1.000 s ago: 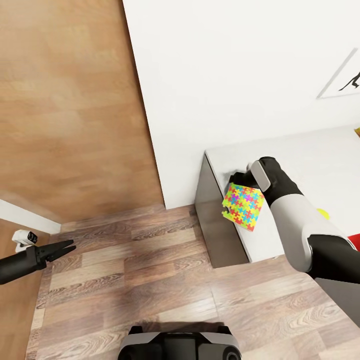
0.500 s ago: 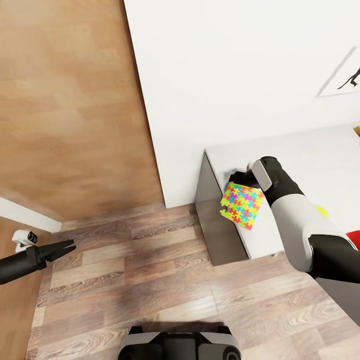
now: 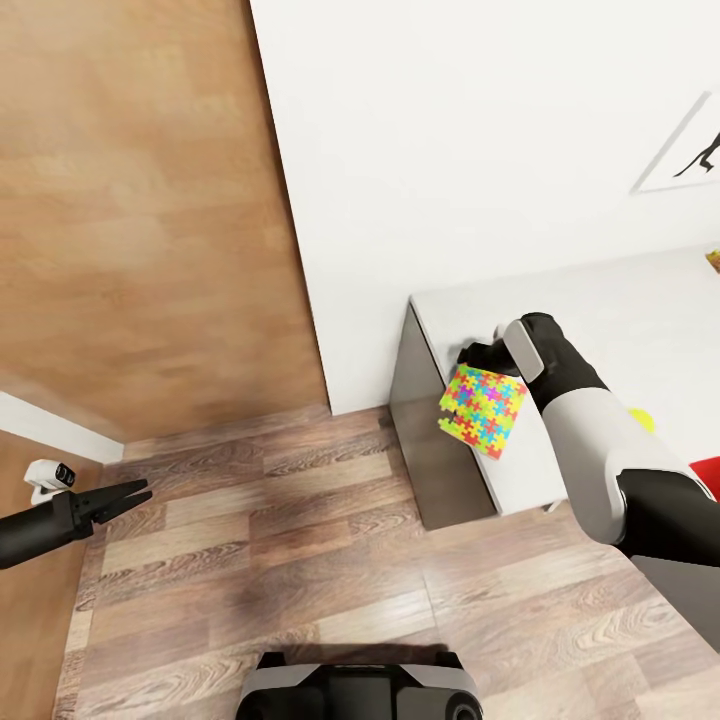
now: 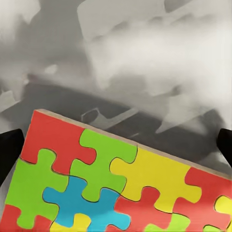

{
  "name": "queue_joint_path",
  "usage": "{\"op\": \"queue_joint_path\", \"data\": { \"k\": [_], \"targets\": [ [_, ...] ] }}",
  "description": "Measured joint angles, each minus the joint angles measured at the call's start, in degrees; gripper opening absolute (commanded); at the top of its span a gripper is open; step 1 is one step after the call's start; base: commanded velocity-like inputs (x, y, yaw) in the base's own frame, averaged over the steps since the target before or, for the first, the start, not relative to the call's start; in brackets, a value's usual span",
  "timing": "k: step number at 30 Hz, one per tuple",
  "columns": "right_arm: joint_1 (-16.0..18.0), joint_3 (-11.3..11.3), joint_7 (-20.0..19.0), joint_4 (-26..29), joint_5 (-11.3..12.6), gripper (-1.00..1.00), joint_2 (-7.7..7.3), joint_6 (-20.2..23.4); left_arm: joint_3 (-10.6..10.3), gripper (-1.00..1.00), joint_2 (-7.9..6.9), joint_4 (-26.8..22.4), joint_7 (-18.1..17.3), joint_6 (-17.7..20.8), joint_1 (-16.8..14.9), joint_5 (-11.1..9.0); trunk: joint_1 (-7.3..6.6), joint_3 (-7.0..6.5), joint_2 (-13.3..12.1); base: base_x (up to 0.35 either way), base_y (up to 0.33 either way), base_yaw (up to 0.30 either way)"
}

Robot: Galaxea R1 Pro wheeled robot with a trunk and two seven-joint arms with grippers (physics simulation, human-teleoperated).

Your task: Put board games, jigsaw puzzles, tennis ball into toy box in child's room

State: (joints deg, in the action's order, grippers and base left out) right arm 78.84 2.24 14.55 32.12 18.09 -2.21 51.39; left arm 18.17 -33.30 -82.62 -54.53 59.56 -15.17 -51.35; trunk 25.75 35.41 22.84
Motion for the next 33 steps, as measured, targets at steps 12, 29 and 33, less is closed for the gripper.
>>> {"op": "queue_joint_path", "data": {
  "k": [12,29,33],
  "targets": [
    [0.0,0.1,0.0,-0.1,0.3,1.0,-0.21,0.0,0.0,1.0,0.0,0.0,0.0,0.0,0.0,0.0,-0.01,0.0,0.0,-0.026,0.026,0.0],
    [0.1,0.3,0.1,1.5,0.8,1.0,-0.24,0.1,0.0,1.0,0.0,0.0,0.0,-0.1,0.0,0.0,0.0,0.01,0.0,0.0,0.0,0.0],
    [0.2,0.4,0.1,2.8,0.8,1.0,-0.25,0.4,0.0,1.0,0.0,0.0,0.0,-0.1,0.0,0.0,0.0,-0.01,0.0,0.0,0.0,-0.011]
  ]
}}
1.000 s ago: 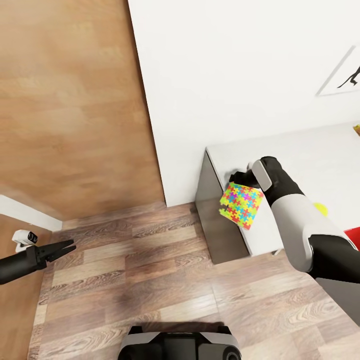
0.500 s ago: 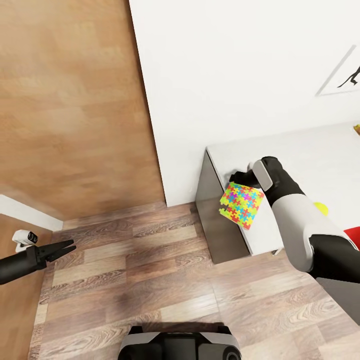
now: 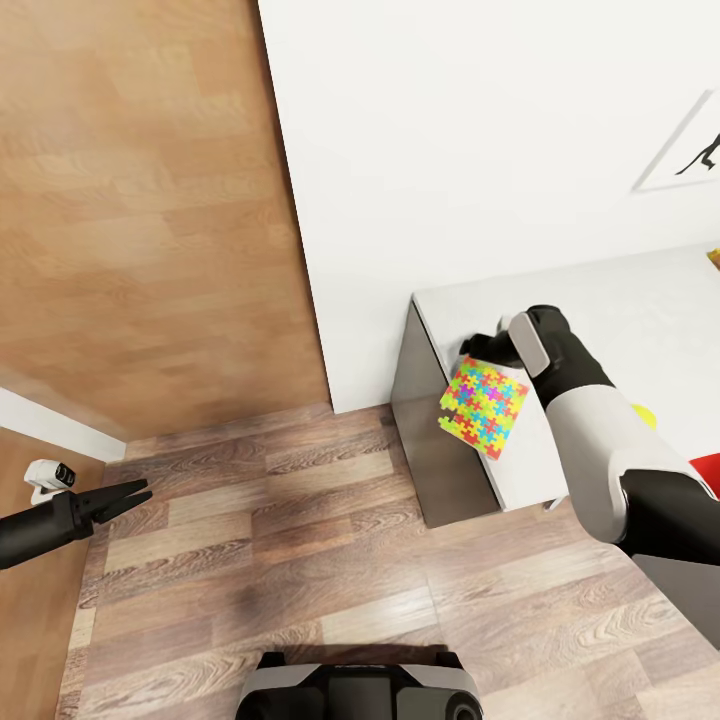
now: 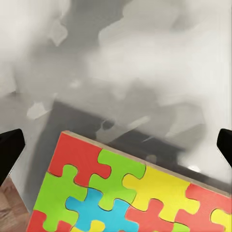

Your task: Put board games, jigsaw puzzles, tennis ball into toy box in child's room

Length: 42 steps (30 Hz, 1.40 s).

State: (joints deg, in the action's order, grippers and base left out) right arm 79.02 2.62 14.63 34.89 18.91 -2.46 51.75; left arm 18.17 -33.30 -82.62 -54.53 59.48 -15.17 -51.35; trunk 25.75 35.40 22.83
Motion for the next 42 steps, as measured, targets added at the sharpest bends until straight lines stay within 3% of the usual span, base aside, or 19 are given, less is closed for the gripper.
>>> {"op": "queue_joint_path", "data": {
  "k": [10,23,26,32,38,42],
  "targets": [
    [0.0,-0.1,-0.1,2.6,0.1,1.0,-0.08,0.8,-0.1,1.0,0.0,0.0,0.0,0.0,0.0,0.0,0.0,-0.67,0.0,0.0,0.0,-0.081],
    [-0.5,0.8,-0.4,11.5,0.7,1.0,-1.04,7.5,0.0,1.0,0.02,0.0,0.0,0.0,0.0,0.0,0.0,-1.8,0.0,0.0,0.0,-0.101],
    [-0.7,1.5,-0.5,13.6,1.1,1.0,-1.67,8.1,-0.1,1.0,0.04,0.0,0.0,0.0,0.0,0.0,-0.01,-2.06,0.0,0.0,0.0,-0.102],
    [-1.0,5.2,-0.7,17.1,2.7,1.0,-2.79,8.1,-0.1,1.0,0.03,0.0,0.0,0.0,0.0,0.0,0.0,-2.59,0.0,0.0,0.0,-0.102],
    [-2.2,8.8,-1.0,18.0,7.2,1.0,-5.28,8.1,-0.1,1.0,0.07,0.0,0.1,0.0,0.0,0.0,0.0,-3.12,0.0,0.0,0.0,-0.104],
    [-3.6,9.6,-1.6,18.2,14.8,1.0,-8.48,8.1,-0.3,1.0,0.07,0.0,0.1,0.0,0.0,0.0,0.0,-3.47,0.0,0.0,0.0,-0.108]
  ]
}}
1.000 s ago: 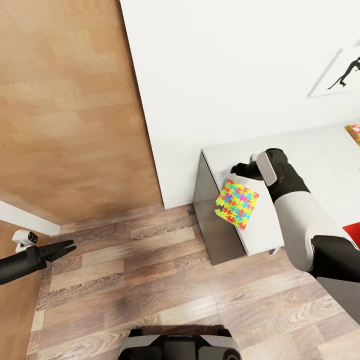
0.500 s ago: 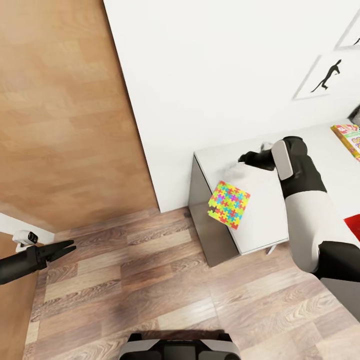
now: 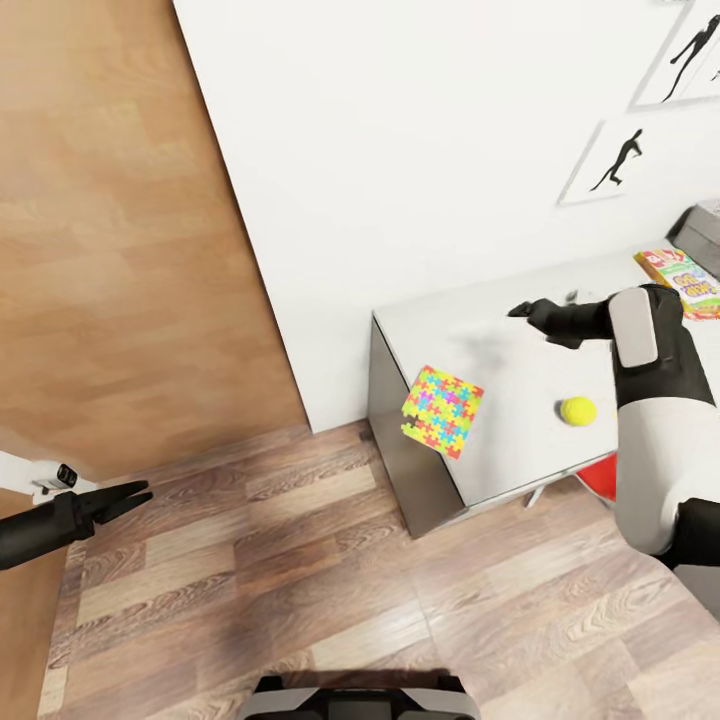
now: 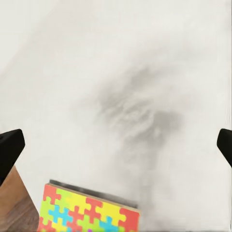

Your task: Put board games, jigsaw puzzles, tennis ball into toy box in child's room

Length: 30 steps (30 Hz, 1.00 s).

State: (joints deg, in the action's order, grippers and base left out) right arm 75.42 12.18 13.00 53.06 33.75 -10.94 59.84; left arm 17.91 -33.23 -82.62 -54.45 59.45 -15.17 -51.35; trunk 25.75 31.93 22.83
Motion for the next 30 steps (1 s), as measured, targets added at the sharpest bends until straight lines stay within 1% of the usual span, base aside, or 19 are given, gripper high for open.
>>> {"op": "queue_joint_path", "data": {
  "k": [1,4,5,6,7,8,11,15,16,20,21,22,27,28,30],
  "targets": [
    [-0.8,0.1,-0.2,0.0,3.8,1.0,-1.63,0.0,-0.1,1.0,0.02,0.0,0.0,0.0,0.0,0.0,0.0,-0.09,0.0,0.0,0.0,-0.11],
    [-2.4,0.0,-0.4,0.5,10.8,1.0,-4.14,0.0,-0.2,1.0,0.06,0.0,0.1,0.0,0.0,0.1,0.0,-0.35,0.0,0.0,0.0,-0.111],
    [-3.6,-0.1,-0.5,1.3,15.1,1.0,-5.56,0.0,-0.2,1.0,0.07,0.0,0.1,0.0,0.0,0.1,0.0,-0.44,0.0,0.0,0.0,-0.112],
    [-4.2,-0.1,-0.6,1.8,17.4,1.0,-6.29,0.0,-0.3,1.0,0.08,0.0,0.1,0.0,0.0,0.1,0.0,-0.53,0.0,0.0,0.0,-0.116],
    [-5.6,-0.1,-0.6,3.1,21.4,1.0,-7.63,0.0,-0.3,1.0,0.05,0.0,0.1,-0.1,0.0,0.1,0.0,-0.62,0.0,0.0,0.0,-0.118],
    [-6.3,-0.1,-0.6,3.7,23.4,1.0,-8.37,0.0,-0.3,1.0,0.05,0.0,0.1,-0.1,0.0,0.1,0.0,-0.71,0.0,0.0,0.0,-0.119],
    [-8.8,-0.1,-0.7,5.5,28.3,1.0,-10.59,0.0,-0.3,1.0,0.03,0.0,0.1,-0.1,0.0,0.2,0.0,-0.97,0.0,0.0,0.0,-0.121],
    [-12.2,0.0,-0.7,8.2,33.7,1.0,-13.82,0.0,-0.3,1.0,0.04,0.0,0.1,-0.1,0.0,0.2,0.0,-1.33,0.0,0.0,0.0,-0.123],
    [-13.8,0.1,-0.7,9.7,36.1,1.0,-15.48,0.0,-0.3,1.0,0.05,0.0,0.1,-0.1,0.0,0.2,-0.01,-1.42,0.0,0.0,0.0,-0.124],
    [-17.0,0.2,-0.7,12.5,41.7,1.0,-19.28,0.0,-0.4,1.0,0.08,0.0,0.2,-0.1,0.0,0.2,0.0,-1.77,0.0,0.0,0.0,-0.125],
    [-18.6,0.2,-0.7,13.7,44.5,1.0,-21.19,0.0,-0.3,1.0,0.09,0.0,0.2,-0.1,0.0,0.2,-0.01,-1.86,0.0,0.0,0.0,-0.125],
    [-19.4,0.3,-0.7,14.3,46.0,1.0,-22.22,0.0,-0.4,1.0,0.09,0.0,0.2,-0.1,0.0,0.2,-0.01,-1.95,0.0,0.0,0.0,-0.125],
    [-23.7,0.3,-0.7,16.7,52.3,1.0,-26.52,0.0,-0.4,1.0,0.1,0.0,0.2,-0.1,0.0,0.2,0.0,-2.39,0.0,0.0,0.0,-0.125],
    [-25.8,0.4,-0.7,17.5,54.3,1.0,-27.85,0.0,-0.4,1.0,0.1,0.0,0.2,-0.1,0.0,0.2,-0.01,-2.48,0.0,0.0,0.0,-0.125],
    [-28.1,0.5,-0.7,18.0,56.2,1.0,-28.95,0.0,-0.4,1.0,0.1,0.0,0.2,-0.1,0.0,0.2,0.0,-2.65,0.0,0.0,0.0,-0.125]
  ]
}}
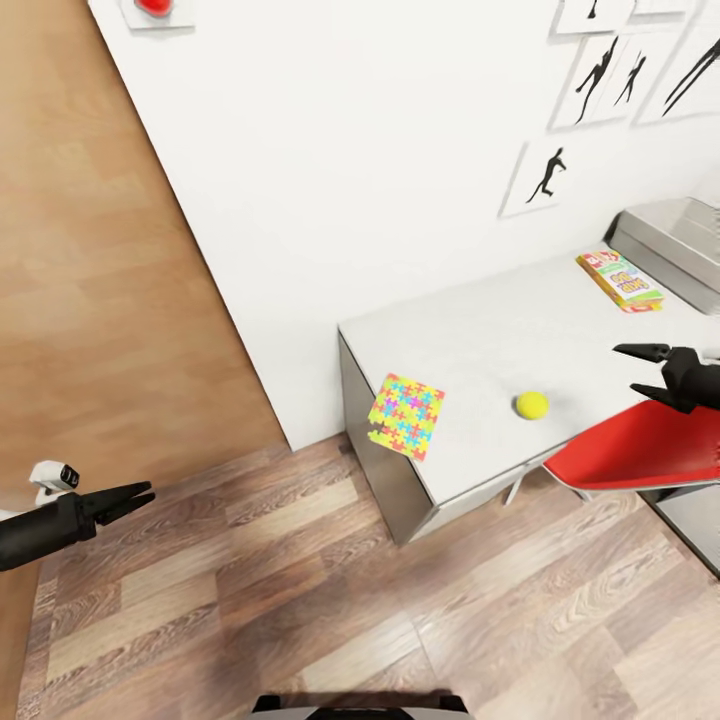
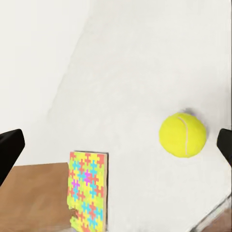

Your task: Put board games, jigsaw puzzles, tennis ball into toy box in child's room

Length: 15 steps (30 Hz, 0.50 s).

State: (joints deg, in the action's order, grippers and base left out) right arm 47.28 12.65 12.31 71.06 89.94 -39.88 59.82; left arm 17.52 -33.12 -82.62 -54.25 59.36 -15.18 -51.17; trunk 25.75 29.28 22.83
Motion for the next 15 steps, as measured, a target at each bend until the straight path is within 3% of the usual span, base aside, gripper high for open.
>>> {"op": "queue_joint_path", "data": {
  "k": [3,6,10,15],
  "targets": [
    [-5.0,0.8,-0.1,0.5,3.1,1.0,-1.42,0.0,0.0,1.0,0.0,0.0,0.0,0.0,0.0,0.0,0.0,-0.26,0.0,0.0,0.0,-0.125],
    [-11.1,3.6,-1.1,0.8,5.1,1.0,-2.09,0.0,0.0,1.0,0.06,0.0,0.1,0.0,0.0,0.2,0.0,-0.53,0.0,0.0,0.0,-0.125],
    [-17.1,6.4,-4.1,0.9,5.9,1.0,-2.24,0.0,-0.1,1.0,0.08,0.0,0.1,0.0,0.0,0.3,0.0,-0.88,0.0,0.0,0.0,-0.125],
    [-25.0,8.5,-11.7,0.6,6.0,1.0,-1.85,-0.1,-0.1,1.0,0.09,0.0,0.1,0.0,0.0,0.3,0.0,-1.32,0.0,0.0,0.0,-0.125]
  ]
}}
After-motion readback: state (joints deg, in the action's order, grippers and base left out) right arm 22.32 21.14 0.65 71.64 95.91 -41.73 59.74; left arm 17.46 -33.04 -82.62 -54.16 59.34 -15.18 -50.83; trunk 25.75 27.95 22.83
